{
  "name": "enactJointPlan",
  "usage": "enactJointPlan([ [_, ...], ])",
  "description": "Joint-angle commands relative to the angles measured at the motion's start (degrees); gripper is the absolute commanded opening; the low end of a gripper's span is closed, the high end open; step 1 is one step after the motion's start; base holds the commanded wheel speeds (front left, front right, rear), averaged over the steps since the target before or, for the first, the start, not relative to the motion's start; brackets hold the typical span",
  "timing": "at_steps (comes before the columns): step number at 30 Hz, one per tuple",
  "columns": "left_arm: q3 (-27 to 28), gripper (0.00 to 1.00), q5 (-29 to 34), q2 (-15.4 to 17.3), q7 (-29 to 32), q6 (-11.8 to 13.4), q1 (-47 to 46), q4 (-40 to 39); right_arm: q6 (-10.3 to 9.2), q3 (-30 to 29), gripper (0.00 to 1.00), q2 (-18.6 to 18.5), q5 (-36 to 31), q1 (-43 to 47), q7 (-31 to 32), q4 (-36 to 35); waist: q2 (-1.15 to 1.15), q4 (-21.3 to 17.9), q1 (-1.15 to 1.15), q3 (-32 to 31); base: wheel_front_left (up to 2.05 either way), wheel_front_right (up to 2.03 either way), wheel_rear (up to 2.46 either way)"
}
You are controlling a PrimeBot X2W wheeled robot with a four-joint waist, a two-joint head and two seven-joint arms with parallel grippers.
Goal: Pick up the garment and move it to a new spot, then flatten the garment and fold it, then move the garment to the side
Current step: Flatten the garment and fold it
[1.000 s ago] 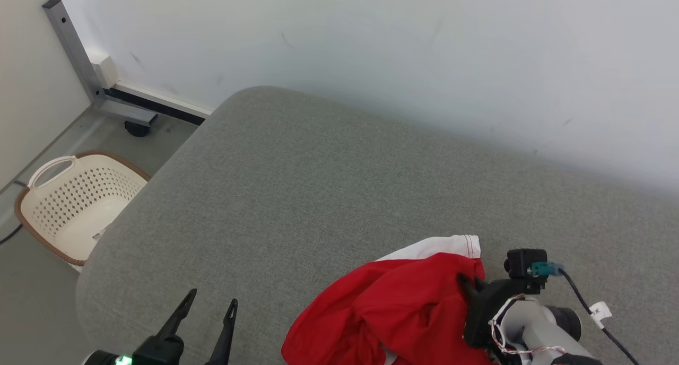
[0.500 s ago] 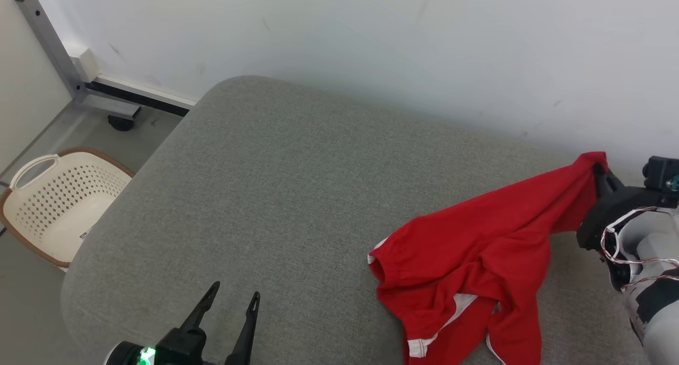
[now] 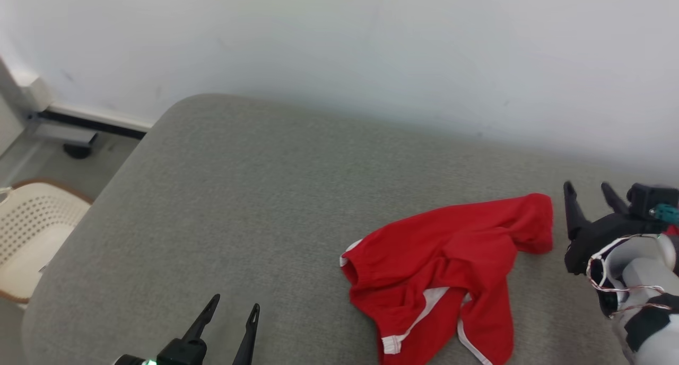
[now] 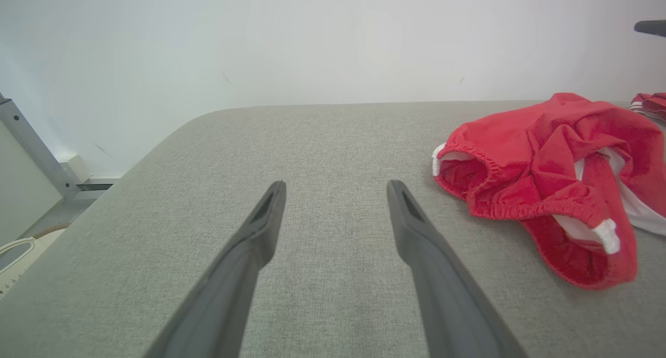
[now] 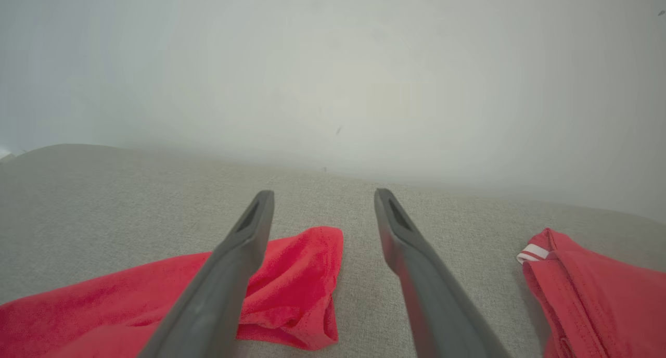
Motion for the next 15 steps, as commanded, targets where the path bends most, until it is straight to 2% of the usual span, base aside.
enactJointPlan([
  [1,0.1,1.00,0.6,-0.2,-0.2,-0.1,0.6,-0.2,0.02,-0.7,1.00,-0.9,-0.7,1.3,-0.3,-1.9,0.00,-2.4,0.00,-1.1,0.00,0.00,0.00],
  [6,0.8,1.00,0.9,-0.4,-0.2,-0.2,1.8,-0.3,0.02,-7.0,1.00,-0.5,-4.1,11.3,-0.3,-16.7,0.00,-5.8,0.00,-1.6,0.00,0.00,0.00],
  [11,1.0,1.00,0.9,-1.1,-0.2,-0.3,1.7,-0.4,0.02,-12.7,1.00,3.5,-9.0,22.8,-0.3,-30.2,0.00,-8.6,0.00,-1.6,0.00,0.00,0.00],
  [15,0.9,1.00,0.8,-1.8,-0.2,-0.4,1.9,0.2,0.02,-15.2,1.00,7.8,-11.9,30.2,-0.3,-39.1,0.00,-10.3,0.00,-1.5,0.00,0.00,0.00],
])
